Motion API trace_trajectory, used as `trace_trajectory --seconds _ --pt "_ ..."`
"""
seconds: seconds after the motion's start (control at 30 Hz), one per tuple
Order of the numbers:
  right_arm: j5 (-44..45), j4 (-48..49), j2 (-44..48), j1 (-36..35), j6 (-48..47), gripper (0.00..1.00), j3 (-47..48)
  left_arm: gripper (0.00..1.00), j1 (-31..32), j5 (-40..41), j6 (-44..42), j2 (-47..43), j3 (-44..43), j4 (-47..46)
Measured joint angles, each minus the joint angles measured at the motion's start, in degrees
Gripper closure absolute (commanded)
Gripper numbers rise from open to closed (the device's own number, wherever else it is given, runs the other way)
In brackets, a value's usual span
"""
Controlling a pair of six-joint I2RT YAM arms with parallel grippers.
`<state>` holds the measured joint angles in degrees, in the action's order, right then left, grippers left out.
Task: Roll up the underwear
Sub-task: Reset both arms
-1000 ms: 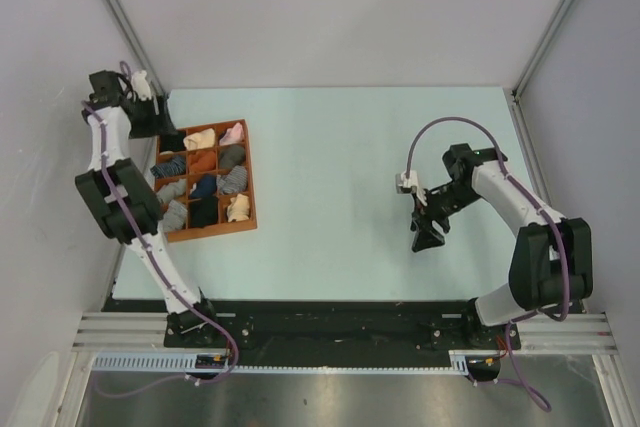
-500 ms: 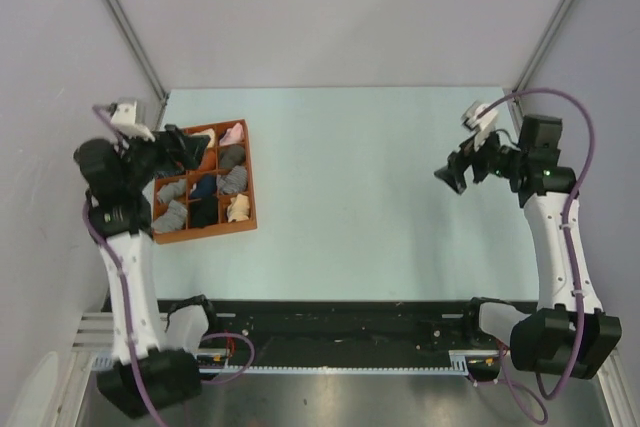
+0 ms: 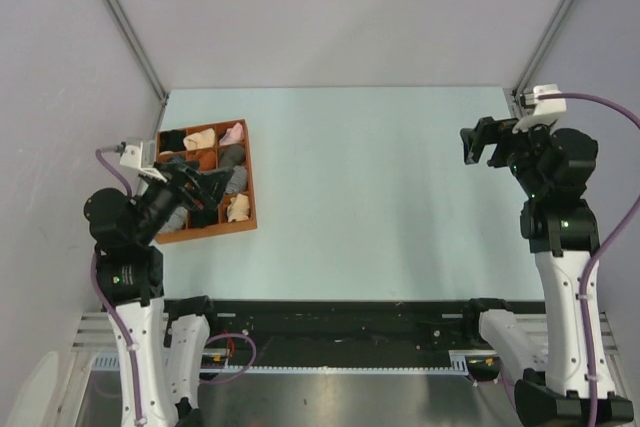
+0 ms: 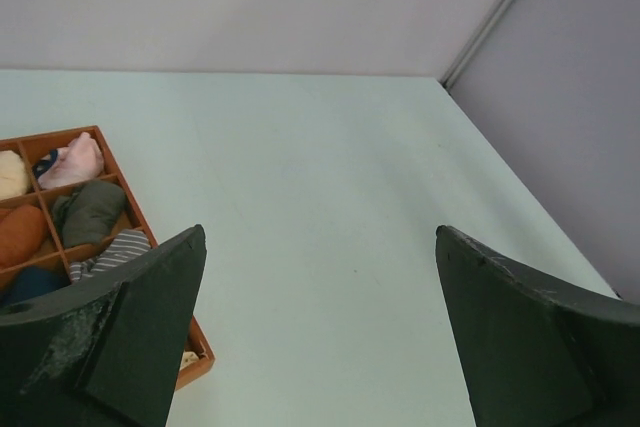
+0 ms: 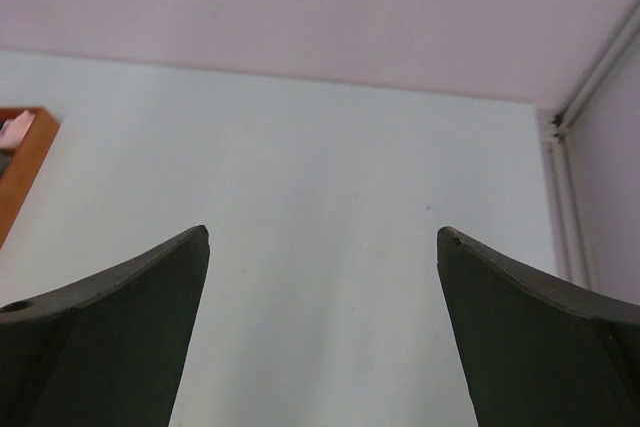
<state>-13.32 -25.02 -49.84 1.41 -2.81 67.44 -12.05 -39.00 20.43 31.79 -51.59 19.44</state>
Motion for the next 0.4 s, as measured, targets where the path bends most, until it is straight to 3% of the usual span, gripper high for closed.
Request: trace_trajectory --seconds 0.17,0.4 --pt "5.9 -0.2 2.3 0.0 2.1 0.00 1.9 0.00 0.6 4.3 -0.9 -4.2 -2.2 5.1" --pt "4.5 -2.3 1.6 3.0 4.7 0.00 1.9 0.00 0.7 4.6 -0.8 -4.5 -2.2 6.8"
